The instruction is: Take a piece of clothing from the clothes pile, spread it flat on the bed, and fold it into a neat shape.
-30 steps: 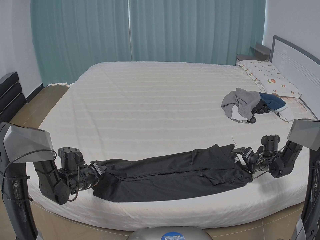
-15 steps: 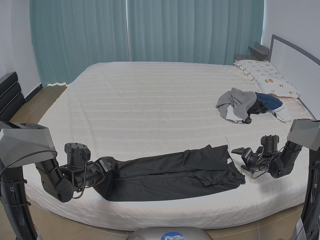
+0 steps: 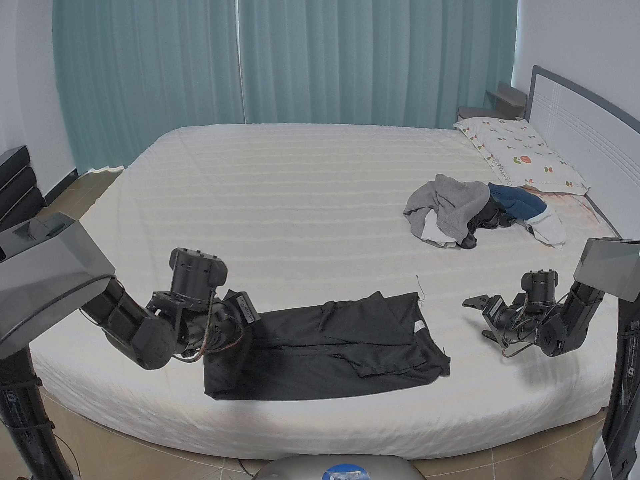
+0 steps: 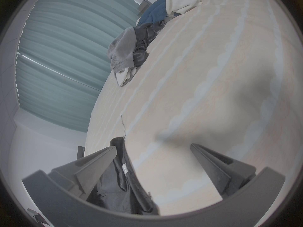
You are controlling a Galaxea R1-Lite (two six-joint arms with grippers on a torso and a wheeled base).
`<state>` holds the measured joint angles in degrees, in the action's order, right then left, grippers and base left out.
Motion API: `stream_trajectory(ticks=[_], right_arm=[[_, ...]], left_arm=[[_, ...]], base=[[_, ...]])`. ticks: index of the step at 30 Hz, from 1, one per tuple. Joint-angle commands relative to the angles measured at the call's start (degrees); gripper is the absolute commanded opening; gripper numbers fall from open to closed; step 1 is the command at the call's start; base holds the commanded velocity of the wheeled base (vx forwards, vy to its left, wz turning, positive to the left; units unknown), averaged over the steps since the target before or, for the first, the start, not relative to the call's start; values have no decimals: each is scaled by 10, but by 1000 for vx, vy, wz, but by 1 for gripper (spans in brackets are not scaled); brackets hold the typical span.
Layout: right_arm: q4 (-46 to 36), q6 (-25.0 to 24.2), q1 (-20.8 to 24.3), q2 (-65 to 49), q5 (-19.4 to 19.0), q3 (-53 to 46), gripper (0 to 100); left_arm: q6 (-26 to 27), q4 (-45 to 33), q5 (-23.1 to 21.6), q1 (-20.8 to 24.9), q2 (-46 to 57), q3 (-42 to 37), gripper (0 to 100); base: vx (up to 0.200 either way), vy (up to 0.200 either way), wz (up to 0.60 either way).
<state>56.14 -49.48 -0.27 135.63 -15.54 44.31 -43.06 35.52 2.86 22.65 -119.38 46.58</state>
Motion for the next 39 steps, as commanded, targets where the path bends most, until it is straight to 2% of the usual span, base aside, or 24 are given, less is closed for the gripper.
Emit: stream_trajectory(ticks=[1, 4, 6, 12, 15, 25, 26, 34, 39], right_arm=[[0, 0, 0, 1, 0, 0, 100], [0, 0, 0, 1, 0, 0, 100], [0, 0, 0, 1, 1, 0, 100], [0, 0, 0, 1, 1, 0, 100], [0, 1, 0, 1, 0, -1, 100], [-1, 1, 0, 1, 1, -1, 100], [-1, 1, 3, 2, 1, -1, 100], [0, 1, 3, 2, 1, -1, 100], [0, 1, 3, 2, 1, -1, 100]], left_arm=[[-2, -58, 12, 51, -2, 83, 0], [-2, -99, 12, 63, -14, 125, 0], [-9, -155, 12, 75, -38, 184, 0], [-41, -230, 12, 102, -81, 276, 0], [-49, -247, 13, 114, -102, 306, 0], [-56, -248, 13, 128, -132, 326, 0], [-58, -248, 13, 128, -132, 329, 100], [-77, -249, 14, 129, -129, 328, 100], [-99, -250, 15, 122, -96, 293, 100]], base=[[0, -200, 0], [0, -200, 0], [0, -200, 0], [0, -200, 0], [0, -200, 0], [0, 0, 0], [0, 0, 0], [0, 0, 0], [0, 0, 0]])
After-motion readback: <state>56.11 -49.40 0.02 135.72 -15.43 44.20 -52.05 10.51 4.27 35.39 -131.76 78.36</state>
